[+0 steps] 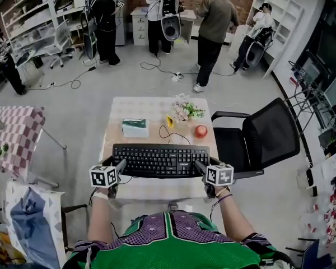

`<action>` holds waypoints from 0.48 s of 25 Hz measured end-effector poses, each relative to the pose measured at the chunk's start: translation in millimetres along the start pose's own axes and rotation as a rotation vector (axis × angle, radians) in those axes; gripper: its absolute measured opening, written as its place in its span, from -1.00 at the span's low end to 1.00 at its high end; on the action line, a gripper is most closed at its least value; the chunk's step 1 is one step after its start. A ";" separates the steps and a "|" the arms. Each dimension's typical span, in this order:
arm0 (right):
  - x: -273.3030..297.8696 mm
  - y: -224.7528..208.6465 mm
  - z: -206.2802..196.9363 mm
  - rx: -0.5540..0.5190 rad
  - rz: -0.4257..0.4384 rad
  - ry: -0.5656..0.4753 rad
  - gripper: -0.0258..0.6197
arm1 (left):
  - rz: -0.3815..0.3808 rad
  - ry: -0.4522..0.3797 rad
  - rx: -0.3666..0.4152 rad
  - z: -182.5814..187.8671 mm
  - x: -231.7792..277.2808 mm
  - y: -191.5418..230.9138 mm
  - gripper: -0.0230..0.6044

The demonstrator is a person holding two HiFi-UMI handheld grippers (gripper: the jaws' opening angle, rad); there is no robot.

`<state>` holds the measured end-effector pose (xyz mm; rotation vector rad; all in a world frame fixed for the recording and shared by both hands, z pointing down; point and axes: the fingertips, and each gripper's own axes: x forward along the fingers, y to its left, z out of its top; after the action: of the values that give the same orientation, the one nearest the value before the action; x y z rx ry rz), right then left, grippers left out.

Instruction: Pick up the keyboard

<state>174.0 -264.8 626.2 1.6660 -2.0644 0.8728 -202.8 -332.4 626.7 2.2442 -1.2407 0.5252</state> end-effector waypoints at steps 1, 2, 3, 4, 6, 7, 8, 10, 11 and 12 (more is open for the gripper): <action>-6.5 1.9 1.7 -0.001 -0.001 -0.015 -0.06 | -0.003 -0.015 0.011 4.7 -5.3 -3.2 -0.06; -12.6 4.6 4.3 -0.004 -0.001 -0.032 -0.06 | -0.005 -0.031 0.021 9.1 -10.9 -5.6 -0.06; -18.3 8.0 7.5 -0.008 0.000 -0.048 -0.06 | -0.007 -0.046 0.029 13.2 -17.0 -7.6 -0.06; -23.9 11.8 10.6 -0.014 0.001 -0.063 -0.06 | -0.008 -0.062 0.037 16.8 -23.6 -9.2 -0.06; -35.0 20.9 17.1 -0.030 0.004 -0.092 -0.06 | -0.008 -0.095 0.049 23.3 -38.6 -10.9 -0.06; -40.4 26.5 20.8 -0.038 0.005 -0.109 -0.06 | -0.006 -0.114 0.055 27.1 -46.7 -10.9 -0.06; -45.8 32.3 25.1 -0.048 0.005 -0.127 -0.06 | -0.003 -0.134 0.060 31.7 -54.9 -10.8 -0.06; -57.4 42.5 34.4 -0.067 0.003 -0.166 -0.06 | 0.001 -0.174 0.075 42.7 -70.0 -11.8 -0.06; -63.7 46.5 38.9 -0.076 0.000 -0.186 -0.06 | 0.002 -0.192 0.084 48.1 -76.6 -13.2 -0.06; -70.2 49.9 43.1 -0.084 -0.005 -0.205 -0.06 | 0.003 -0.209 0.091 53.0 -82.9 -15.1 -0.06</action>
<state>148.2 -234.4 538.6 1.7781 -2.1957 0.6263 -227.3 -303.2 534.8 2.4250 -1.3461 0.3613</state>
